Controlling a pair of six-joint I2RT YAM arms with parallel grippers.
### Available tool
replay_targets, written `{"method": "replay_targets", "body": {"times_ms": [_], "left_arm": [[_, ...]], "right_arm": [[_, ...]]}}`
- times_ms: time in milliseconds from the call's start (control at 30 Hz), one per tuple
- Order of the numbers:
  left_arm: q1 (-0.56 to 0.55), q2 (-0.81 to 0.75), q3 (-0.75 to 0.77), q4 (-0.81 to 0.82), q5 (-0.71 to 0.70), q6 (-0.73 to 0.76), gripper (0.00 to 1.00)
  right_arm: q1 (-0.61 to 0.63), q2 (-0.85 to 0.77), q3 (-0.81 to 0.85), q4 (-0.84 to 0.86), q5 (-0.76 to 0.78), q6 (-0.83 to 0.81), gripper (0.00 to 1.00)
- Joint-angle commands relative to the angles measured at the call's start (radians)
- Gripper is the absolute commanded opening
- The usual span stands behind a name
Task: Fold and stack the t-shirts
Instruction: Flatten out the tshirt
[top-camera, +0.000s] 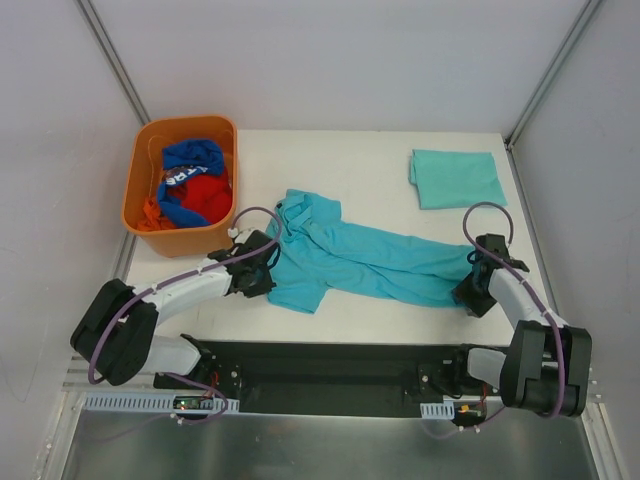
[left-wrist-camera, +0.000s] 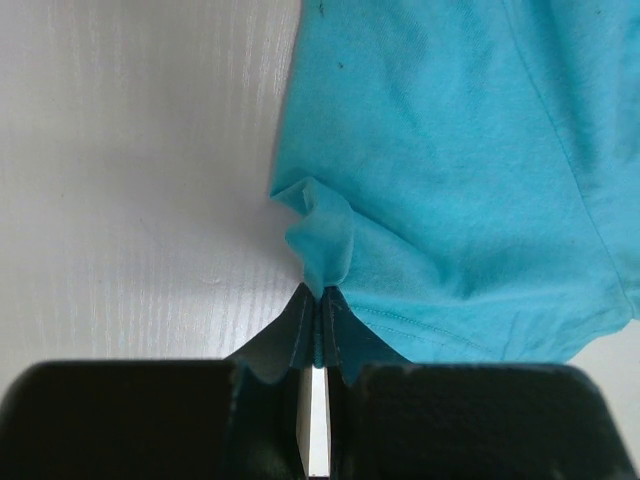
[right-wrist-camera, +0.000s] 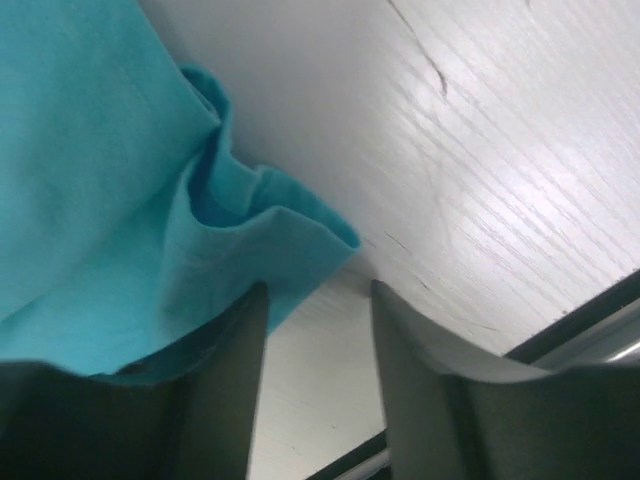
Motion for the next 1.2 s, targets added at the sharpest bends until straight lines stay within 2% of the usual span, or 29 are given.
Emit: {"method": "replay_targets", "body": {"times_ms": [0,33,67,133,167,233,333,533,667,767,967,1167], "left_arm": [[0.015,-0.056,-0.013,-0.006,-0.013,0.017,0.00],[0.015,-0.064,-0.017,-0.005,-0.013,0.017,0.00],[0.015,-0.071,-0.019,-0.006,-0.015,0.017,0.00],[0.017,-0.094,-0.027,-0.005,-0.021,0.014,0.00],[0.018,-0.102,-0.028,-0.006,-0.021,0.014,0.00],[0.018,-0.125,-0.034,-0.006,-0.023,0.015,0.00],[0.018,-0.174,-0.030,-0.008,-0.026,0.038,0.00],[0.018,-0.412,0.024,-0.014,-0.081,0.109,0.00],[0.018,-0.617,0.107,-0.011,-0.124,0.156,0.00],[0.018,-0.697,0.217,-0.008,-0.101,0.225,0.00],[0.018,-0.771,0.496,-0.003,-0.012,0.359,0.00],[0.018,-0.776,0.774,-0.003,0.167,0.431,0.00]], "right_arm": [[-0.006,0.118,-0.024,0.172,-0.068,-0.024,0.40],[-0.006,0.134,-0.018,0.177,-0.076,-0.024,0.37],[-0.006,0.147,-0.012,0.183,-0.081,-0.031,0.28],[-0.006,0.177,-0.007,0.200,-0.101,-0.038,0.22],[-0.006,0.183,-0.007,0.207,-0.111,-0.043,0.12],[-0.006,0.187,-0.006,0.227,-0.148,-0.067,0.01],[-0.005,0.136,-0.001,0.224,-0.171,-0.096,0.01],[-0.003,-0.215,0.071,0.096,-0.121,-0.159,0.01],[-0.003,-0.490,0.204,-0.035,-0.062,-0.172,0.01],[-0.003,-0.598,0.333,-0.095,-0.053,-0.192,0.01],[-0.005,-0.670,0.664,-0.228,0.011,-0.227,0.00],[-0.005,-0.705,0.948,-0.285,0.031,-0.253,0.01]]}}
